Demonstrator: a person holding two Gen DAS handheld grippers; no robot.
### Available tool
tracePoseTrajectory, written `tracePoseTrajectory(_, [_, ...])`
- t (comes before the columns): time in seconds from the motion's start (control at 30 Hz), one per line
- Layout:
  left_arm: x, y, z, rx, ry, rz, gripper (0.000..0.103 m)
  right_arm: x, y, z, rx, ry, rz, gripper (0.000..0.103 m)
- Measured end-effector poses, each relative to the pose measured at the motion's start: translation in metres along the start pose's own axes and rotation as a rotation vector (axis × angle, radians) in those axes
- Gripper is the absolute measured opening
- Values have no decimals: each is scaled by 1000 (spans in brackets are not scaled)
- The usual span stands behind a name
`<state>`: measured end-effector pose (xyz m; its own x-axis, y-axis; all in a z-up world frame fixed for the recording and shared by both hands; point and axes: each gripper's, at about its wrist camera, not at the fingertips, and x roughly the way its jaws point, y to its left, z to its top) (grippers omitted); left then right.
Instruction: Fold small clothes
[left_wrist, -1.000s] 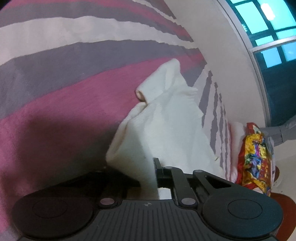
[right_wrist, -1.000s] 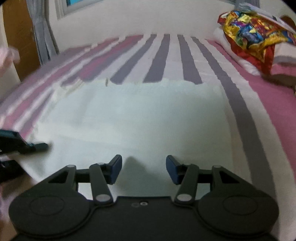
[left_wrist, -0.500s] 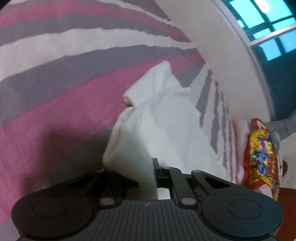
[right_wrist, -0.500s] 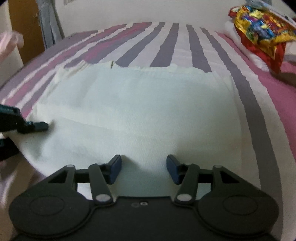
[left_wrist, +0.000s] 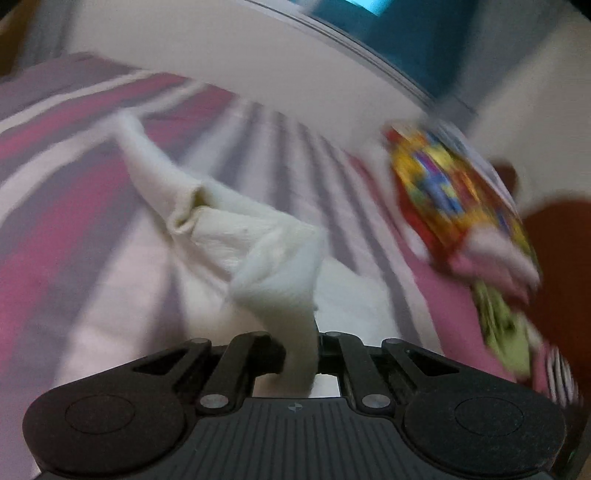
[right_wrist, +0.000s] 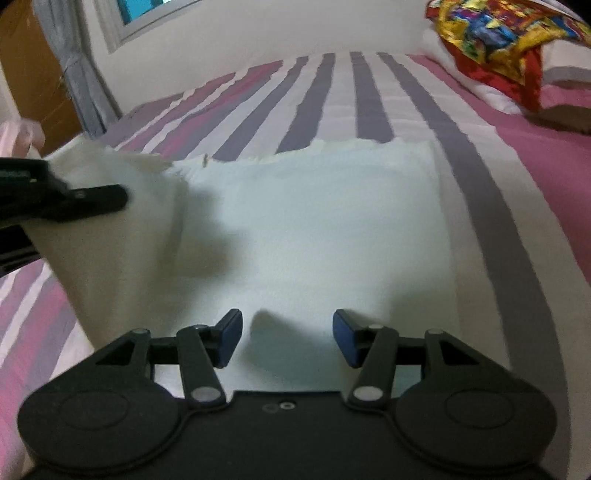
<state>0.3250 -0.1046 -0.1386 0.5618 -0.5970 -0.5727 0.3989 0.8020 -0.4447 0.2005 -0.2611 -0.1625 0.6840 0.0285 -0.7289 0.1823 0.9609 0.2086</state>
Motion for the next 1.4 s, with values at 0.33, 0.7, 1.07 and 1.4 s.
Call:
tracePoseTrajectory(0.33, [40,-74,-47,282,247,-62,7,-26,-50,-10,43,-16,-19,53])
tracePoseTrajectory(0.7, [10,-92,-38,220,240,-72,51,-40,-66,-17,78,3,40,55])
tracePoseTrajectory(1.07, [15,-44,-6,87,151,100,51,-62,-73,-11,127,-8,71,55])
tracePoseTrajectory(1.4, [64,-22,5,77,153,152,51,-20,-116,39,344,-18,108,64])
